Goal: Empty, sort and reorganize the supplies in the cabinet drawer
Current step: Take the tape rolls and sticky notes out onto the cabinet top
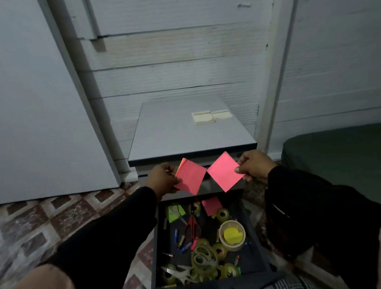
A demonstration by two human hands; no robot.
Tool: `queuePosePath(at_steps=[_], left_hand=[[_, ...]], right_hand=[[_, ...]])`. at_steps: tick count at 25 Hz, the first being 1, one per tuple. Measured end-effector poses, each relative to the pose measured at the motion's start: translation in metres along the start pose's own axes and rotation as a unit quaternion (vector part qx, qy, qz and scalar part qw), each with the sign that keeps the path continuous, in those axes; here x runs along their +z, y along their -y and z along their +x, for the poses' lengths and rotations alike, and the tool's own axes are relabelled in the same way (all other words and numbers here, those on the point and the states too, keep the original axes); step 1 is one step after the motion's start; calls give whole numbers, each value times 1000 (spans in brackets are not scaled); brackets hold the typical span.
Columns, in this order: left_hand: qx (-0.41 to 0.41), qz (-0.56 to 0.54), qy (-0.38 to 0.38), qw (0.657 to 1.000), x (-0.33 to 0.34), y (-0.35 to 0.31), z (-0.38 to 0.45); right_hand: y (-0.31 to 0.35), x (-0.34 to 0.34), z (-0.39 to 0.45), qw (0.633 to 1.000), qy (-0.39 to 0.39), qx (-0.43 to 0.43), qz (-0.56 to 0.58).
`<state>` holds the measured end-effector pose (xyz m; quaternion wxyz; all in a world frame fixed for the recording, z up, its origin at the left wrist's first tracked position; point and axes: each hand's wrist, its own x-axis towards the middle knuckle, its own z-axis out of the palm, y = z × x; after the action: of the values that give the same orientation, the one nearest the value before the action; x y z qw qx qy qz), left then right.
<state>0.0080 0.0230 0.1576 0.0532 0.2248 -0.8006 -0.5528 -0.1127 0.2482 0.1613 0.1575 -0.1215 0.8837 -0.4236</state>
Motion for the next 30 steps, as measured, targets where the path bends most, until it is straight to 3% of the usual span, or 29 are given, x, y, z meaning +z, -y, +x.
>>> queuePosePath(at_steps=[8,12,18,30], left_hand=[[47,-2,-77,996,3,-50,50],[41,-20,-64,997,5,-66,87],[20,-85,-37,995,11,-75,151],[20,-124,-9,992,14,-66,213]], right_hand=[[33,-49,43,998,-48,-20,38],[37,-55,83,995,-75,-10,68],[39,-58,155,990,-135,-28,11],[47,-47,244,989,-140,14,-46]])
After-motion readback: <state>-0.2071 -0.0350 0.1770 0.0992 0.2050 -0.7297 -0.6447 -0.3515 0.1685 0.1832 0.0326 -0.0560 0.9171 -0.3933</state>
